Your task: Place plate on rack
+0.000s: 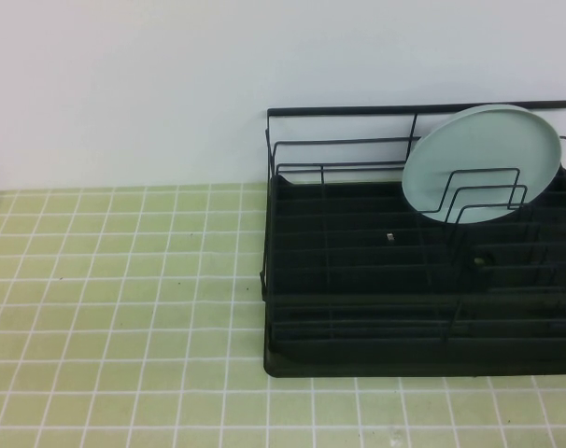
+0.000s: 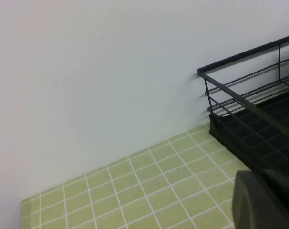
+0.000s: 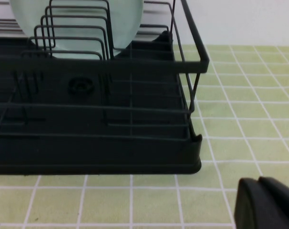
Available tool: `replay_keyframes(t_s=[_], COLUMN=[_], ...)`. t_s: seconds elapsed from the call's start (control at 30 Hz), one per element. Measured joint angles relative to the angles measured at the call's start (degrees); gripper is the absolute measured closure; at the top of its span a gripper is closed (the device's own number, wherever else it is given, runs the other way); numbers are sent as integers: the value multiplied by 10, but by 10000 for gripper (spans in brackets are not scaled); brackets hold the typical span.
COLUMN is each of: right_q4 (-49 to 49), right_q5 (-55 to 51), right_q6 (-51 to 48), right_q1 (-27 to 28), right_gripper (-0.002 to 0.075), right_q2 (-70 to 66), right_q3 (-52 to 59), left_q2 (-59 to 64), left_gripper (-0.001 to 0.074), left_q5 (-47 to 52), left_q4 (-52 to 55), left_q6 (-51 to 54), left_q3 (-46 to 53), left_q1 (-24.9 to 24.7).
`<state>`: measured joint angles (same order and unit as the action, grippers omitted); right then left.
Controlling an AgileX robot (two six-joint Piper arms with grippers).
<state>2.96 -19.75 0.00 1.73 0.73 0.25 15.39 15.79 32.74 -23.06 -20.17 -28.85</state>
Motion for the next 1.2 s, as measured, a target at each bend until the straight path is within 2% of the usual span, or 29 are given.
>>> replay_keyframes(t_s=[0.97, 1.07, 1.2], right_q4=[2, 2, 2], right_q5=[2, 2, 2], right_q6=[0, 0, 0], right_q1=[0, 0, 0], right_gripper=[727, 727, 727], right_q2=[0, 0, 0], right_q3=[0, 0, 0], left_q2=[-1, -5, -6], left_gripper=[735, 735, 735], left_q5=[0, -10, -62], left_q4=[0, -6, -39], left_q6=[0, 0, -21], left_q3=[0, 0, 0], left_q1=[0, 33, 130])
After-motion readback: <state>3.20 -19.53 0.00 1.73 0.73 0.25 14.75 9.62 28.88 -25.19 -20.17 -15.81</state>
